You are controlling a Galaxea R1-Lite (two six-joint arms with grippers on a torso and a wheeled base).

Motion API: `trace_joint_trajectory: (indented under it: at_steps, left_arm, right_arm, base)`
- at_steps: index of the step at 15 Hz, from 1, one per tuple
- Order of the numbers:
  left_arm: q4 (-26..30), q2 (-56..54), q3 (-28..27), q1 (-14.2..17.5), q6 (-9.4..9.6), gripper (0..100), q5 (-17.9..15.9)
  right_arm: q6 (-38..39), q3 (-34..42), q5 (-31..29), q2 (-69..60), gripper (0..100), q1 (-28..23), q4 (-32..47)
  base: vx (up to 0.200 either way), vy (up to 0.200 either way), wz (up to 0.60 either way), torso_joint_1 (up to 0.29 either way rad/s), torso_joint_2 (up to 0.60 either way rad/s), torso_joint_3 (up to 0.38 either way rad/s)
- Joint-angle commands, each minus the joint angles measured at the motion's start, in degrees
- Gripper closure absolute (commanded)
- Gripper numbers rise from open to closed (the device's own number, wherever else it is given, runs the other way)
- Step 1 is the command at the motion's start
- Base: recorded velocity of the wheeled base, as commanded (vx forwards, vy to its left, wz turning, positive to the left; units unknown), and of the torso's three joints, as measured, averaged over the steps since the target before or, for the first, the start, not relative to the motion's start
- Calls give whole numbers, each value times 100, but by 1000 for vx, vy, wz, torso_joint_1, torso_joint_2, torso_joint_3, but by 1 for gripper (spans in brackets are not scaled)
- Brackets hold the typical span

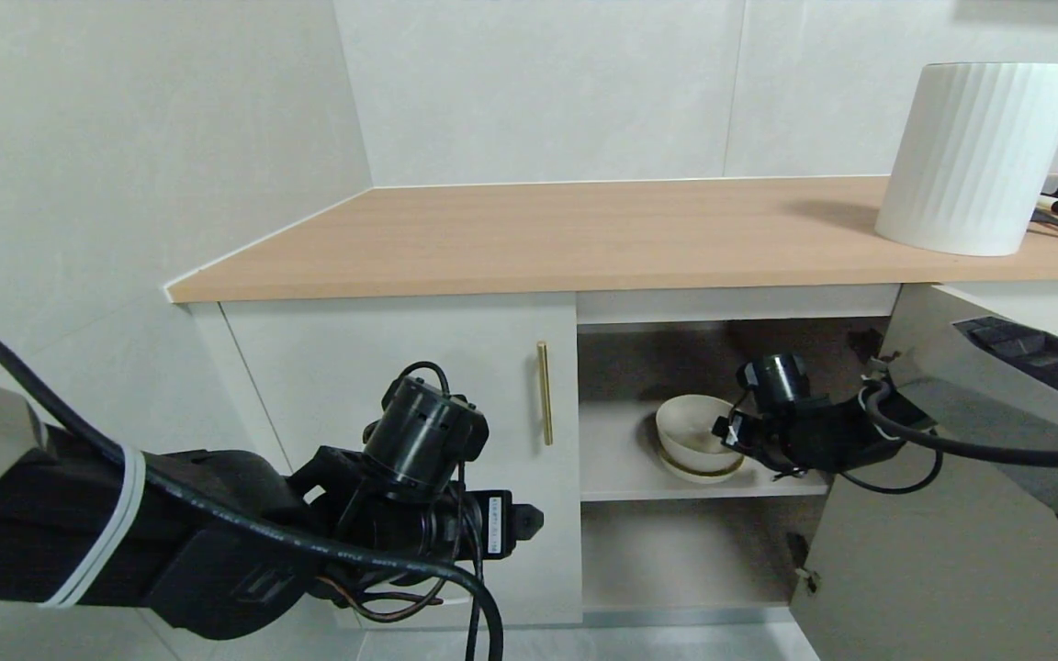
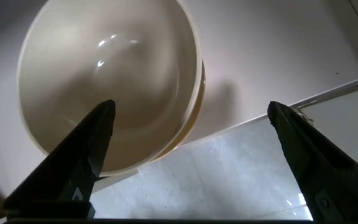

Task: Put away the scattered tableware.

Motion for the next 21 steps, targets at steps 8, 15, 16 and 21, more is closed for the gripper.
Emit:
trace_joint_trajectory:
  at_steps: [8,15,16,21]
  left_arm:
    - [-12,-914,255,247,49,0,54]
    - [427,-2891,1064,387,489,0,-130]
    - [471,-2970,1125,387,489,0,-183]
    - [436,-2847,1108,581,498,0,-227]
  right_arm:
    - [-357,1503,704,-2157,0,436,1062]
    - [-1104,2927,924,-5023,0,928,2477]
    - [-1095,3024,932,-5154,0,998,2548]
    - [-1051,3393,915,-5330,0,1271,2539]
  base:
    - [0,0,0,0,0,0]
    - [0,0,0,0,0,0]
    - [0,0,0,0,0,0]
    - [0,0,0,0,0,0]
